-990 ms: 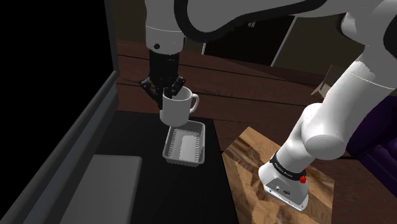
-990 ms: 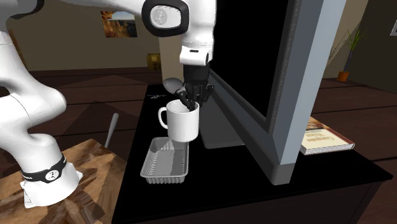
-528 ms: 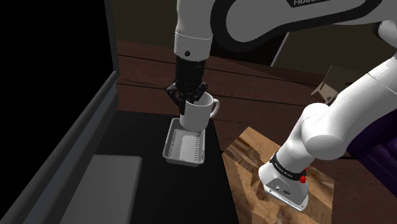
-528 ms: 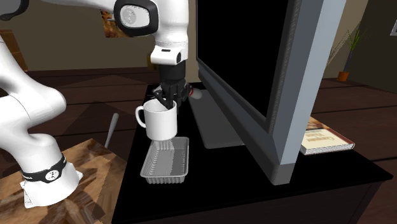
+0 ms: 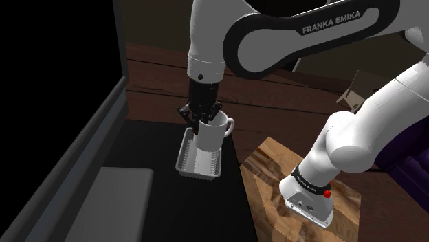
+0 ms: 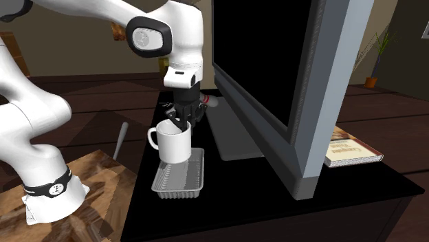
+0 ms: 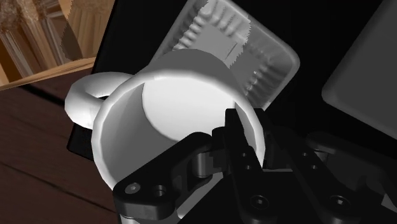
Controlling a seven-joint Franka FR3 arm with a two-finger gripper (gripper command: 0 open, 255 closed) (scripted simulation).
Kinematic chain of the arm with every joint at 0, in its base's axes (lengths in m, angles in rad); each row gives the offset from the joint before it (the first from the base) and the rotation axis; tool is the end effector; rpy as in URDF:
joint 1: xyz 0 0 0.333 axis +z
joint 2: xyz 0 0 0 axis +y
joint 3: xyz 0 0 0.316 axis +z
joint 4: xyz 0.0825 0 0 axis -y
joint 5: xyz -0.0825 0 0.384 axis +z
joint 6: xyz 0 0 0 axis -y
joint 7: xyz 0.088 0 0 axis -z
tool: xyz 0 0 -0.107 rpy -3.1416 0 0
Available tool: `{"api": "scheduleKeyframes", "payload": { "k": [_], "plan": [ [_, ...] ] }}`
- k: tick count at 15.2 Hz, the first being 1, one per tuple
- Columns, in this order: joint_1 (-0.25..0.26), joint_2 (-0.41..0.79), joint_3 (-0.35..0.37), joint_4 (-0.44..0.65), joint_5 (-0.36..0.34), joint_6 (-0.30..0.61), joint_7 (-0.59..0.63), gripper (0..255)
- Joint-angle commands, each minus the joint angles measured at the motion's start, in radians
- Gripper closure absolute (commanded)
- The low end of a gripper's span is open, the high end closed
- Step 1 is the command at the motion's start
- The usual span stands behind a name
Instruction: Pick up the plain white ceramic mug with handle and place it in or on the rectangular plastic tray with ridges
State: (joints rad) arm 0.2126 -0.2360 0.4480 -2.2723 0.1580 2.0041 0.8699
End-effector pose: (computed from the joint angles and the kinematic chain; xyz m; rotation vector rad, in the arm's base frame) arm 0.3650 0.3029 0.4396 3.1004 -0.4576 -0.1013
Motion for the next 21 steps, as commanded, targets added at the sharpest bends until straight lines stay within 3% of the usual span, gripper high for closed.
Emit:
{"api": "scheduleKeyframes", "payload": {
  "k": [1, 7, 15, 16, 21],
  "plan": [
    [-0.001, 0.010, 0.002, -0.018, -0.002, 0.028, 0.000, 255],
    [-0.001, 0.049, 0.013, -0.069, -0.011, 0.116, 0.007, 255],
    [-0.001, 0.049, 0.013, -0.069, -0.011, 0.116, 0.007, 255],
    [-0.001, 0.049, 0.013, -0.069, -0.011, 0.116, 0.007, 0],
    [-0.001, 0.049, 0.013, -0.069, -0.011, 0.116, 0.007, 0]
  ]
}}
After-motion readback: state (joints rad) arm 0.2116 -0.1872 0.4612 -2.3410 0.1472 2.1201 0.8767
